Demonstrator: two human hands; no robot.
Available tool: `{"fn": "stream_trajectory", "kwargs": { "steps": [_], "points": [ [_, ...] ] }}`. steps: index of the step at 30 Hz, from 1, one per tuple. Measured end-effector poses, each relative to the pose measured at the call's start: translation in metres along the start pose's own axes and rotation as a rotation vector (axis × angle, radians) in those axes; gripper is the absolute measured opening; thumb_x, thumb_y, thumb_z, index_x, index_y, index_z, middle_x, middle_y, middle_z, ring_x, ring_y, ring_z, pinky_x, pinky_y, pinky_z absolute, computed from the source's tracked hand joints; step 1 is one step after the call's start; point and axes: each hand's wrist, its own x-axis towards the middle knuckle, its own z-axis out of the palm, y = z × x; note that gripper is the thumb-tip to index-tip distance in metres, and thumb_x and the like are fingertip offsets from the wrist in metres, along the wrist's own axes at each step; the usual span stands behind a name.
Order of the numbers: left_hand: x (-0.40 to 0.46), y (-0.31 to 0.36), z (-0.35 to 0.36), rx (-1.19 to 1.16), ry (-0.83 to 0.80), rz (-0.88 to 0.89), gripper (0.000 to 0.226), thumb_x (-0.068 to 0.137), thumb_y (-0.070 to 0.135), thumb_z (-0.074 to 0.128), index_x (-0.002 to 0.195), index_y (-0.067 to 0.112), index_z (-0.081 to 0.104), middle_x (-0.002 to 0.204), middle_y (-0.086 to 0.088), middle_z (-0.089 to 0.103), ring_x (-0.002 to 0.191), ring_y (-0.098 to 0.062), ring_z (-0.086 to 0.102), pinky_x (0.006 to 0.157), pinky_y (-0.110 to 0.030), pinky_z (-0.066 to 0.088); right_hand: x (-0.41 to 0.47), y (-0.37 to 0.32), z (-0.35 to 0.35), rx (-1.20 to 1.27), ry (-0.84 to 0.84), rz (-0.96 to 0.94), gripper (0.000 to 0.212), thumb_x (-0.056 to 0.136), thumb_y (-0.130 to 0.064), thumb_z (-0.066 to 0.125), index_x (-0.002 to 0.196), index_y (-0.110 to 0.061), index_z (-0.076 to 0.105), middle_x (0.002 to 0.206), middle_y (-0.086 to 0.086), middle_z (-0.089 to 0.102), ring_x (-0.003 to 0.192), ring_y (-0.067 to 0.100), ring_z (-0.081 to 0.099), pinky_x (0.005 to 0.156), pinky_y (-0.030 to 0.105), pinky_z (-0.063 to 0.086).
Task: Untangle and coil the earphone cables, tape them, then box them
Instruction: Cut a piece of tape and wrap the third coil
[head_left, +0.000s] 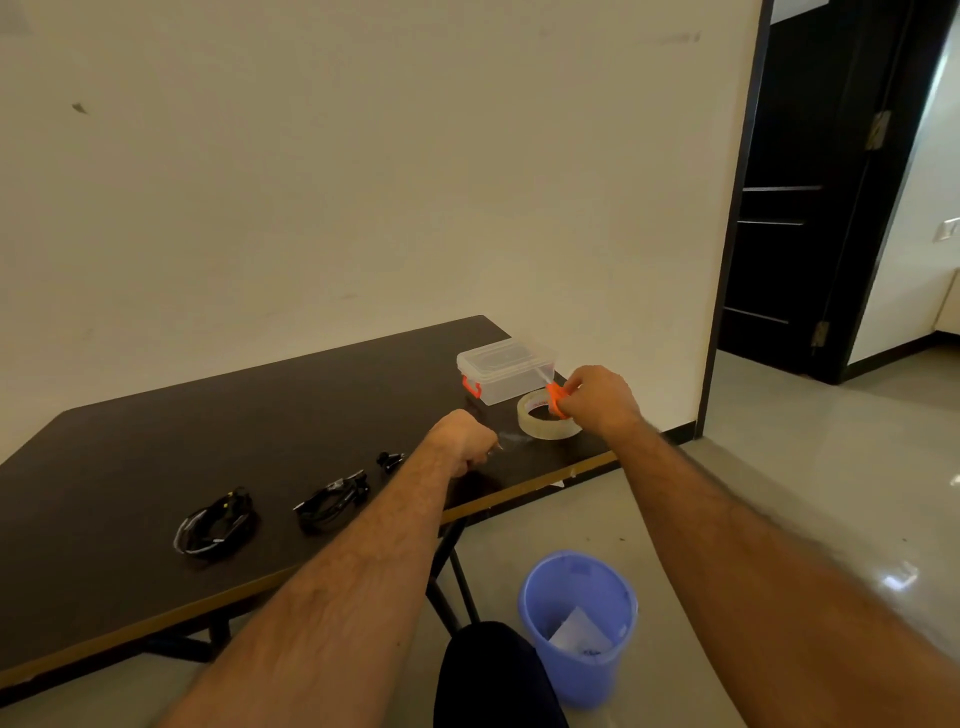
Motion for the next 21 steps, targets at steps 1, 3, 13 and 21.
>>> {"fn": "stream_trajectory", "kwargs": {
  "steps": [1, 3, 13, 21],
  "points": [
    [-0.002, 0.001, -0.001, -0.009, -0.01, -0.006, 0.012, 0.096, 0.02, 0.058, 0.094, 0.01, 0.064, 0.085, -0.004, 0.055, 0.058, -0.009, 0.041, 0.052, -0.021, 0.036, -0.001, 0.0, -0.004, 0.076, -0.001, -0.006, 0.036, 0.089, -0.035, 0.07, 0.116, -0.011, 0.068, 0.109, 0.01, 0.07, 0.088, 0.02, 0.065, 0.087, 0.035, 0.055],
    [-0.007, 0.002, -0.002, -0.046, -0.037, -0.025, 0.013, 0.096, 0.022, 0.058, 0.094, 0.01, 0.064, 0.079, -0.003, 0.054, 0.054, -0.007, 0.039, 0.047, -0.019, 0.034, -0.009, -0.001, -0.014, 0.297, -0.125, -0.004, 0.029, 0.092, -0.029, 0.067, 0.114, -0.011, 0.066, 0.105, 0.012, 0.07, 0.085, 0.022, 0.067, 0.077, 0.035, 0.059],
    [-0.013, 0.001, -0.005, -0.323, -0.149, -0.129, 0.015, 0.095, 0.018, 0.058, 0.104, 0.009, 0.065, 0.083, -0.004, 0.06, 0.048, -0.005, 0.041, 0.036, -0.012, 0.031, -0.046, 0.023, -0.023, 0.432, -0.962, 0.128, 0.057, 0.096, -0.056, 0.042, 0.117, -0.008, 0.063, 0.093, 0.006, 0.068, 0.068, 0.011, 0.055, 0.065, 0.026, 0.051],
    [-0.011, -0.001, -0.007, -0.44, -0.173, -0.151, 0.012, 0.096, 0.019, 0.056, 0.103, 0.01, 0.062, 0.087, -0.004, 0.06, 0.045, -0.005, 0.04, 0.034, -0.012, 0.031, -0.044, 0.018, -0.014, 0.615, -1.034, 0.162, 0.064, 0.098, -0.06, 0.034, 0.114, -0.004, 0.062, 0.082, 0.004, 0.065, 0.056, 0.007, 0.047, 0.048, 0.018, 0.04]
  ]
}}
